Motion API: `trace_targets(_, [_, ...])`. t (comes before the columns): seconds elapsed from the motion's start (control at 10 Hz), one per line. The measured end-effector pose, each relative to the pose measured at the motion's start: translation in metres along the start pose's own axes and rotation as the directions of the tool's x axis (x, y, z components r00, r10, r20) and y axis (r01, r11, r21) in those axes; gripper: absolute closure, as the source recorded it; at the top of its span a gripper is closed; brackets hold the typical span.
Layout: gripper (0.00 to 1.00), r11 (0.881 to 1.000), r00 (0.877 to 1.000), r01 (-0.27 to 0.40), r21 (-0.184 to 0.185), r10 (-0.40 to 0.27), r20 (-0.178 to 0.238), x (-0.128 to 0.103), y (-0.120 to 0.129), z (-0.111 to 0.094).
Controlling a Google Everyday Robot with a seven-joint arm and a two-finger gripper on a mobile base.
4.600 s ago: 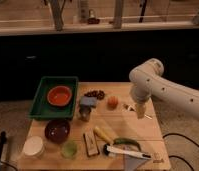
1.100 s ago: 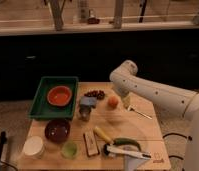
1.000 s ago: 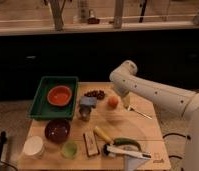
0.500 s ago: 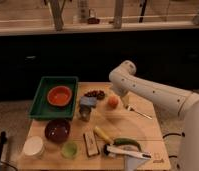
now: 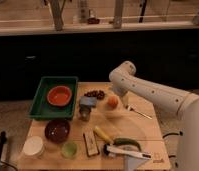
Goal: Place apple in paper cup
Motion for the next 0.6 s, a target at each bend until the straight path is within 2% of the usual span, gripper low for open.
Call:
trace_targets(0.3, [0.20,0.999,0.999,-0.050,0.001,0.050,0.003,-0.009,-0.010,0.009])
trace_targets(0.6, [0.20,0.993,0.993,-0.115,-0.016,0.115,0.005,-0.013,-0.014,0.024])
